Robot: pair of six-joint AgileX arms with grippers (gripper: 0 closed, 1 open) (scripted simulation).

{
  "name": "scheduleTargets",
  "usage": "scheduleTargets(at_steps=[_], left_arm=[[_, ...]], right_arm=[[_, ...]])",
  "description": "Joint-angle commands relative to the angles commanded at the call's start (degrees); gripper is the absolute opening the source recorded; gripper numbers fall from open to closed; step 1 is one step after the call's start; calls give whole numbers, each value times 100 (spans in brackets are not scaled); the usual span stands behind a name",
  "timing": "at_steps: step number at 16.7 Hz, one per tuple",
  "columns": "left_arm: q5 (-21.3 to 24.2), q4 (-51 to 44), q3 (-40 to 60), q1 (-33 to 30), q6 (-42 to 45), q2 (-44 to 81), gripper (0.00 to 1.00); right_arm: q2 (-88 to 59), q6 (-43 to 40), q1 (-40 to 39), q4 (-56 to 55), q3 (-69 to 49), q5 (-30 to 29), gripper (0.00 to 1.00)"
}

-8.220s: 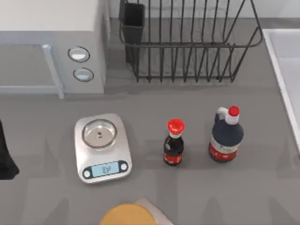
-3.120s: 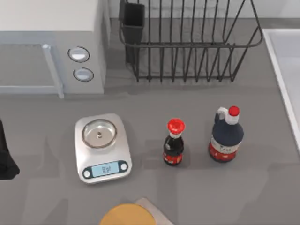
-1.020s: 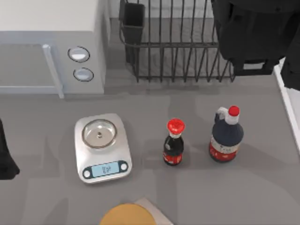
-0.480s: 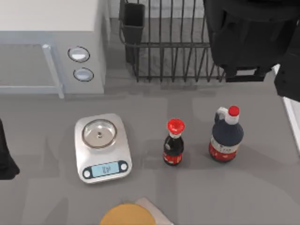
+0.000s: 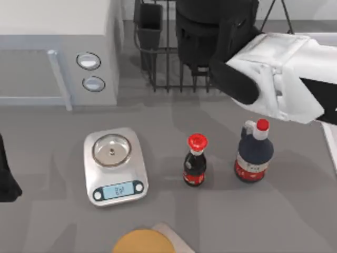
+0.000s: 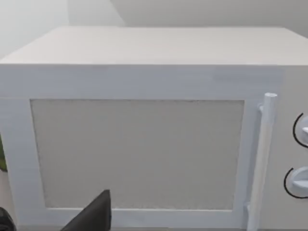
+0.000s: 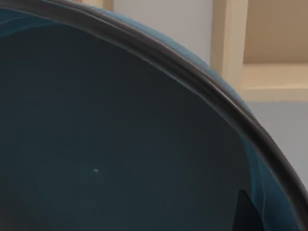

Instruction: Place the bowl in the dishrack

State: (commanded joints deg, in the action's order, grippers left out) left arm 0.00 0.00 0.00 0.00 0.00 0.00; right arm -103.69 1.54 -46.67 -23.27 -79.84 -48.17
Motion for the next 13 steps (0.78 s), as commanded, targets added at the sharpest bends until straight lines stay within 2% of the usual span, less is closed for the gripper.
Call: scheduleTargets(at_steps=[3,6,11,13], left_arm=[[0,0,0,0,0,0,100],[0,0,0,0,0,0,100],[0,0,0,0,0,0,100],[0,0,0,0,0,0,100]], right_arm=[[-794,-16,584,-1056,184,562,0],[-1278,-45,986,-1616,325,948,0],[-1345,-52,1046,-1688,346,1006,0],[-1345,-52,1046,-1688,346,1006,15]])
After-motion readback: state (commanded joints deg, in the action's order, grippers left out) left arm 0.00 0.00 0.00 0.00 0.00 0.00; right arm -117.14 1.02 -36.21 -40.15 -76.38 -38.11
